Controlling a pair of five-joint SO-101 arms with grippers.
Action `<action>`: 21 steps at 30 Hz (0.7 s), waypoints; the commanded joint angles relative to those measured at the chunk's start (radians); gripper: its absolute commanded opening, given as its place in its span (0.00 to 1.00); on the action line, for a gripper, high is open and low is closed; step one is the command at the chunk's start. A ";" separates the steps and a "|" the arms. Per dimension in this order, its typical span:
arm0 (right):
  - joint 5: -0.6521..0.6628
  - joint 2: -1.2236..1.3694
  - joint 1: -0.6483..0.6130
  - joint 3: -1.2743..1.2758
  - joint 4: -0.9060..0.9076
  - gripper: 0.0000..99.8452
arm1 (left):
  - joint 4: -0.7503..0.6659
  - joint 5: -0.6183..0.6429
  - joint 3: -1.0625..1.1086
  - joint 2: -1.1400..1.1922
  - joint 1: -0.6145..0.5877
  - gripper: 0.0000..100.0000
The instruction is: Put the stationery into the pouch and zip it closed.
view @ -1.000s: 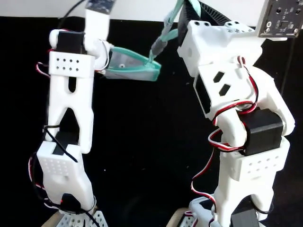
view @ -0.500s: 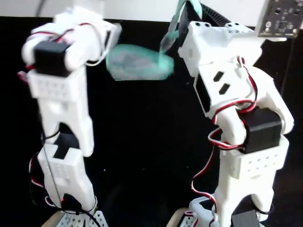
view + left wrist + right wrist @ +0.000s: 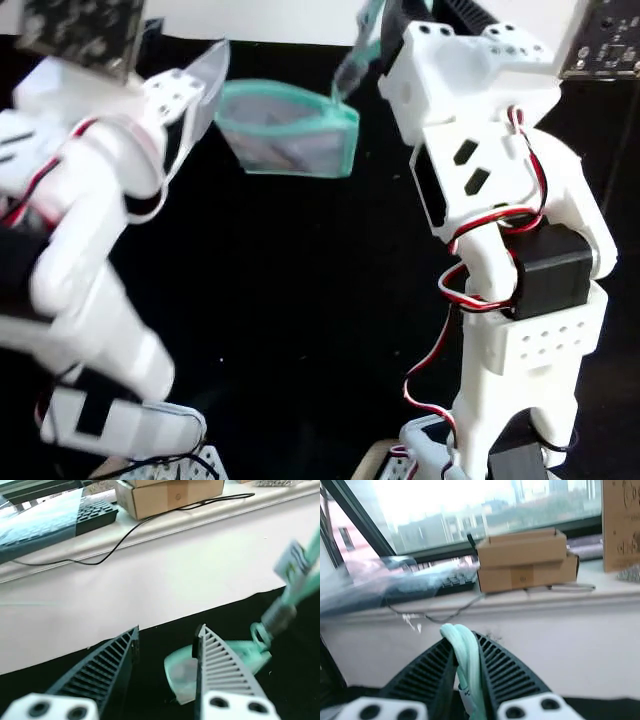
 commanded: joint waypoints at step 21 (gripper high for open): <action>-0.184 -0.027 0.007 -0.012 -0.090 0.01 | -0.308 0.130 1.075 -0.372 0.363 0.20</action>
